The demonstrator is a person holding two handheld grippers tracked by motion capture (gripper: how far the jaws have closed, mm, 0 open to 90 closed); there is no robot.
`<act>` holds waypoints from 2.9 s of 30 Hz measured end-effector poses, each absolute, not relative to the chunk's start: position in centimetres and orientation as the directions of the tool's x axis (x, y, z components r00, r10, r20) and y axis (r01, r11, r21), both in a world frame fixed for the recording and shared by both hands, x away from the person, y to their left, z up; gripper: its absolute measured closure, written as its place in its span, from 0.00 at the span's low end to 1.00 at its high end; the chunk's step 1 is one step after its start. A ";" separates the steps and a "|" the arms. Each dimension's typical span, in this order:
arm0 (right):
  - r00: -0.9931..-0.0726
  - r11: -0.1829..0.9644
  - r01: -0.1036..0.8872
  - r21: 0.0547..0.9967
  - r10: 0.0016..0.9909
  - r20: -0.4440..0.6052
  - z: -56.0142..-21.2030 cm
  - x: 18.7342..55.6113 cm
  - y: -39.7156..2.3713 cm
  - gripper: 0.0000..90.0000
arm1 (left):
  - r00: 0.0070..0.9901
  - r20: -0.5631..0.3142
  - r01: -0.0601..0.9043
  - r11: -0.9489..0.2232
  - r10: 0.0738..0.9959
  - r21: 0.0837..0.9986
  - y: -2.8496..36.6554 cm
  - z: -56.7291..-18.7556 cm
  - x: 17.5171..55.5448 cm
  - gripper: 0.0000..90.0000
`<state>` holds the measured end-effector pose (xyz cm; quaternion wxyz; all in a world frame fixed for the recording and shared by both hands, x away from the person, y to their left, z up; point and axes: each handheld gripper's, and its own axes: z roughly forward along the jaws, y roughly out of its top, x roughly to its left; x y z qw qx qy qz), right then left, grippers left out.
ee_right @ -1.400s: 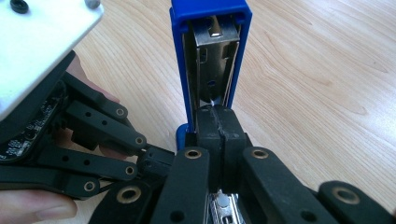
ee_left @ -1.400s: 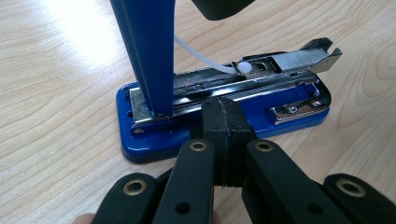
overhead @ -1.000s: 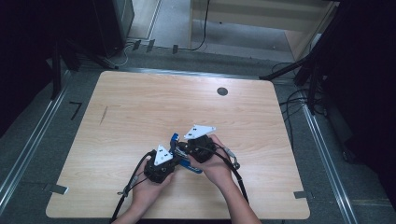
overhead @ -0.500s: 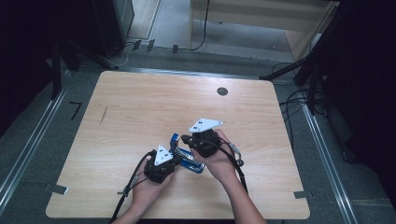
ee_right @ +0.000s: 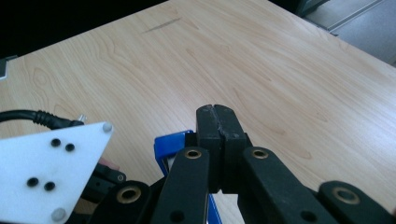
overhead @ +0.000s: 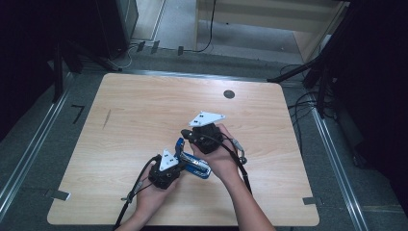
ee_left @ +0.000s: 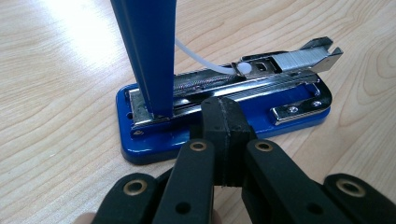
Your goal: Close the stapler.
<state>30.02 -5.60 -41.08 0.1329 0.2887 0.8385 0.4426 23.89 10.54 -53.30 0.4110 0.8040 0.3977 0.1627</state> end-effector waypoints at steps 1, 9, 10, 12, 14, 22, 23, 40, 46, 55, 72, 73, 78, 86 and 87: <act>-0.798 0.440 0.365 0.820 0.602 0.032 -41.0 30.0 -5.5 1.00 | 0.631 -0.066 0.506 -0.346 0.773 0.790 10.5 -53.3 23.9 1.00; -0.823 0.445 0.337 0.830 0.567 0.030 -40.5 29.7 -4.6 1.00 | 0.632 -0.063 0.505 -0.349 0.773 0.789 10.5 -53.3 23.9 1.00; -0.829 0.453 0.333 0.827 0.559 0.027 -40.6 29.7 -4.4 1.00 | 0.632 -0.063 0.505 -0.350 0.772 0.789 10.5 -53.3 23.8 1.00; -0.835 0.466 0.331 0.821 0.550 0.025 -40.8 29.6 -4.1 1.00 | 0.633 -0.061 0.504 -0.352 0.771 0.789 10.5 -53.3 23.8 1.00; -0.839 0.473 0.328 0.818 0.544 0.023 -41.1 29.6 -3.8 1.00 | 0.634 -0.062 0.505 -0.351 0.771 0.788 10.5 -53.3 23.8 1.00; -0.841 0.485 0.325 0.812 0.540 0.013 -41.4 29.5 -3.9 1.00 | 0.635 -0.062 0.504 -0.351 0.770 0.789 10.6 -53.3 23.9 1.00; -0.840 0.486 0.325 0.811 0.542 0.012 -41.4 29.5 -4.0 1.00 | 0.635 -0.062 0.504 -0.352 0.770 0.789 10.6 -53.3 23.9 1.00; -0.825 0.464 0.345 0.816 0.565 0.028 -42.9 28.2 -7.0 1.00 | 0.633 -0.067 0.507 -0.347 0.772 0.789 10.6 -53.3 23.9 1.00; -0.816 0.450 0.357 0.819 0.576 0.039 -43.5 27.7 -7.9 1.00 | 0.633 -0.069 0.508 -0.347 0.771 0.788 10.6 -53.3 23.9 1.00; -0.801 0.440 0.374 0.817 0.596 0.045 -44.7 27.2 -9.4 1.00 | 0.635 -0.069 0.509 -0.349 0.770 0.787 10.6 -53.3 23.9 1.00; -0.757 0.414 0.441 0.796 0.648 0.082 -48.4 25.8 -12.3 1.00 | 0.644 -0.075 0.509 -0.354 0.761 0.785 10.7 -53.3 23.8 1.00; -0.754 0.414 0.445 0.794 0.652 0.083 -48.6 25.8 -12.5 1.00 | 0.644 -0.076 0.510 -0.352 0.761 0.785 10.7 -53.3 23.8 1.00; -0.741 0.383 0.450 0.807 0.665 0.098 -49.0 25.4 -12.9 1.00 | 0.645 -0.076 0.508 -0.353 0.761 0.786 10.7 -53.3 23.8 1.00; -0.740 0.379 0.454 0.807 0.665 0.104 -49.9 24.5 -12.5 1.00 | 0.650 -0.075 0.508 -0.359 0.757 0.783 10.7 -53.3 23.8 1.00; -0.733 0.369 0.461 0.807 0.671 0.111 -50.0 24.5 -12.5 1.00 | 0.650 -0.075 0.509 -0.360 0.757 0.782 10.7 -53.3 23.8 1.00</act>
